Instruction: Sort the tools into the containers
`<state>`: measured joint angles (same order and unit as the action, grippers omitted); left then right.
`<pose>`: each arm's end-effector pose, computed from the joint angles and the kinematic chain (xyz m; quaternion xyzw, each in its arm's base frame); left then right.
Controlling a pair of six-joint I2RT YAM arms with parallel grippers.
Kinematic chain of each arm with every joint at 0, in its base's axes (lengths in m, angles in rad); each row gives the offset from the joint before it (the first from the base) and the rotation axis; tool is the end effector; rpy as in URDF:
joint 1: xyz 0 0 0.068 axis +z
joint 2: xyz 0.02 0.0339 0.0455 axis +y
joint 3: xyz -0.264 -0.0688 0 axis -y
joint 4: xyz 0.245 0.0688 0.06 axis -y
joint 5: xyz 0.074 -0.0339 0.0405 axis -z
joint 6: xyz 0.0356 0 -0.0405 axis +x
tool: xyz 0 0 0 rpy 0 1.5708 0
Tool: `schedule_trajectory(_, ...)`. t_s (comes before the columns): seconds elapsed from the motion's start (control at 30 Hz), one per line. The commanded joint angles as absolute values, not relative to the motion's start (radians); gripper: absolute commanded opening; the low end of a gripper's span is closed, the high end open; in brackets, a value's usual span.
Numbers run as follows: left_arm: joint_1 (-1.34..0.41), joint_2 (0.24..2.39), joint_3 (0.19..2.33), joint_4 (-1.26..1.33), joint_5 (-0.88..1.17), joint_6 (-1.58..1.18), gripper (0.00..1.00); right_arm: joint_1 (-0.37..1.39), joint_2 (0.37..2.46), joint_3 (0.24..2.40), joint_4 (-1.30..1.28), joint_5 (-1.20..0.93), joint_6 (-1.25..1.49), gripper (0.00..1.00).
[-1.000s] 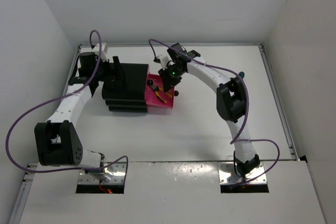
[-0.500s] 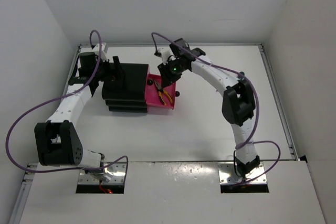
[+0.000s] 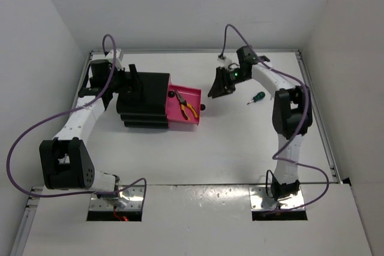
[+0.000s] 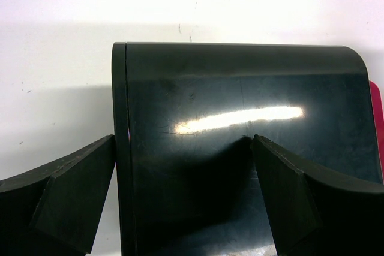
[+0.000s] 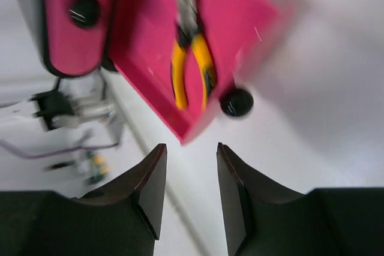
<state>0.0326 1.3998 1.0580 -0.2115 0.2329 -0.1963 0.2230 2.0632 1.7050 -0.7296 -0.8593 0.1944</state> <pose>0.3185 0.0022 0.2910 -0.0428 0.8682 -0.1407 0.4739 0.4236 0.1237 0.2303 -0.1122 0.8812 0.4407 0.1289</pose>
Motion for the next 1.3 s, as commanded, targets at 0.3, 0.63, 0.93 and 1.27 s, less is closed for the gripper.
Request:
schedule_trajectory(0.3,0.034,1.448,1.011,-0.397,0.187,-0.147,1.0,0.153,2.246,1.458,-0.519,-1.279,0.468,0.56)
schedule_trajectory(0.63,0.034,1.457,1.002,-0.397,0.178,-0.147,1.0,0.153,2.328,1.422,-0.332,-1.328,0.593,0.52)
schedule_trajectory(0.93,0.034,1.466,1.002,-0.397,0.178,-0.147,1.0,0.163,2.347,1.422,-0.078,-1.319,0.773,0.5)
schedule_trajectory(1.27,0.034,1.494,1.002,-0.397,0.178,-0.138,1.0,0.202,2.367,1.433,-0.018,-1.319,0.839,0.5)
